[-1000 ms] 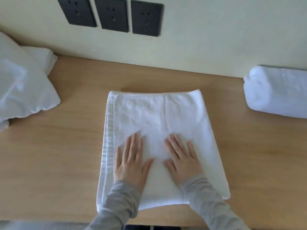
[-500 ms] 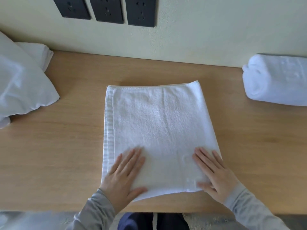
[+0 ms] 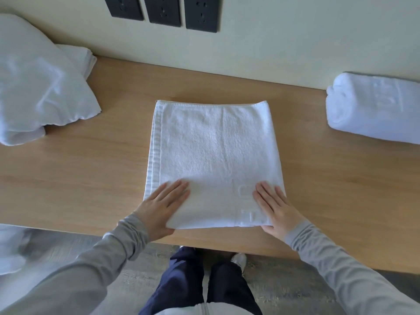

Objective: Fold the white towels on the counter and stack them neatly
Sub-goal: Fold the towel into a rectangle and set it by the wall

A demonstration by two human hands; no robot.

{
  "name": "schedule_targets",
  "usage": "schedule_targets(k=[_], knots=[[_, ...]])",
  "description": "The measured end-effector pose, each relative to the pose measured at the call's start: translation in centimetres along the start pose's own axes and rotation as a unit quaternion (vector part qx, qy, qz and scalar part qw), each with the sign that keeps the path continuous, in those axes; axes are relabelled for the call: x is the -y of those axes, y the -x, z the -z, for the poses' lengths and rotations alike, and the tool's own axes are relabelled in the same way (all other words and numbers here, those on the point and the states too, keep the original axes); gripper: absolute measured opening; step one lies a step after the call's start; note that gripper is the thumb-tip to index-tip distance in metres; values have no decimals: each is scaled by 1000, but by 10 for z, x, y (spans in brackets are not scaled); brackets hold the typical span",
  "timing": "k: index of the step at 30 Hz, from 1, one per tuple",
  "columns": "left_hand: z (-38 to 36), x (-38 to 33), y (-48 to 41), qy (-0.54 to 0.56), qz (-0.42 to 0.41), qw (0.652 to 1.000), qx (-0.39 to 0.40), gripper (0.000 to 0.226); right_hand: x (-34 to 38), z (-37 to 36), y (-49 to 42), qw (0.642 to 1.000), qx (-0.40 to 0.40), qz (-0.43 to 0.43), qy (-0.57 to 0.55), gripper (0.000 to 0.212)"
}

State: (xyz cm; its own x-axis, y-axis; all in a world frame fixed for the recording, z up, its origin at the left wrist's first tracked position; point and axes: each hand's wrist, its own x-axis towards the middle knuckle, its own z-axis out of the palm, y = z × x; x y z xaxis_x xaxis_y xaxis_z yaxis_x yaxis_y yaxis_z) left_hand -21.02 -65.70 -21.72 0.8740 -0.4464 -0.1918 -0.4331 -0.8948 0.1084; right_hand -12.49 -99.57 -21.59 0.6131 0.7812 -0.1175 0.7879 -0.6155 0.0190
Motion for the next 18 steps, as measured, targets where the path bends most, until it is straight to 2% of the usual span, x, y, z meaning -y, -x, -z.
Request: schedule_targets(k=[5,9,11,13,15,18], knots=[[4,6,10,0,-8,1000,-24,110,10,-1,-1,998,-35,-44,-1,79],[24,20,10,4,-25,1000,-16,89,19,15,8,997,-20,-45,-64,75],[37,31,13,74,-6,997,23,76,18,32,15,989,20,-49,-135,65],[52,47,17,188,35,979,70,57,14,48,22,962,49,-91,-253,56],[74,64,14,298,86,946,92,42,4,65,24,915,69,-153,-368,48],[113,94,-8,422,168,888,64,33,-24,95,4,836,11,-197,-512,45]])
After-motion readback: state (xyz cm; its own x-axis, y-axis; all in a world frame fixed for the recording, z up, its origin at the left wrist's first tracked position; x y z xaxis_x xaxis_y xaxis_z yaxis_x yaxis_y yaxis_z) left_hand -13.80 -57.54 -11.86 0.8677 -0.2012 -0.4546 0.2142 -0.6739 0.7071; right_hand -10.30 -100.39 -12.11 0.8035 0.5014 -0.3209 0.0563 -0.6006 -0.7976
